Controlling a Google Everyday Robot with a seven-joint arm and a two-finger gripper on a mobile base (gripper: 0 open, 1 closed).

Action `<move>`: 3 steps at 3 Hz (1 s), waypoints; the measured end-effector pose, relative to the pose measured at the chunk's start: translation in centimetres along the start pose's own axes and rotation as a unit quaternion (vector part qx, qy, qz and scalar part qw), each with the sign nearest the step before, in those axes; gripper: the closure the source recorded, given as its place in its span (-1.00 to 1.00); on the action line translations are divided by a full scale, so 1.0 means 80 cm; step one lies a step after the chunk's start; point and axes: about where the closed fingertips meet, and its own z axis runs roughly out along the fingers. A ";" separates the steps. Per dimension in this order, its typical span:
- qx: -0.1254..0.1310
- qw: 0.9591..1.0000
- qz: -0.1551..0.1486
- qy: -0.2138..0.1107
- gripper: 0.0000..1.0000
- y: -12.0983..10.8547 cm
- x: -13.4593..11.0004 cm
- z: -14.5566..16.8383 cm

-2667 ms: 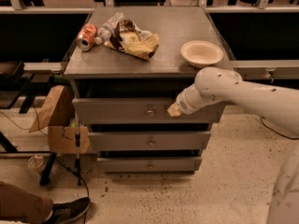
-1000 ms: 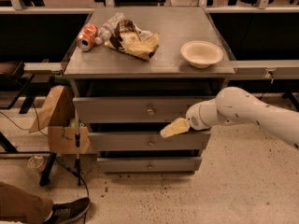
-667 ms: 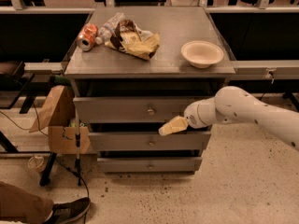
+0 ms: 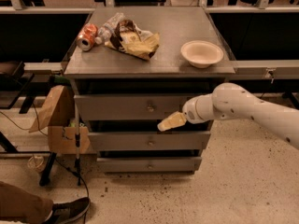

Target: Close top drawer

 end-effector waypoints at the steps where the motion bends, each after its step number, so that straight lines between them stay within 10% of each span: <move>1: 0.001 1.000 0.000 0.000 -1.00 0.000 0.000 0.000; 3: -0.010 0.999 0.041 0.018 -1.00 -0.004 0.048 -0.002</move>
Offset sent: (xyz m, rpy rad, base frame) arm 0.0067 -0.0206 -0.0189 0.0162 0.0515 -0.0564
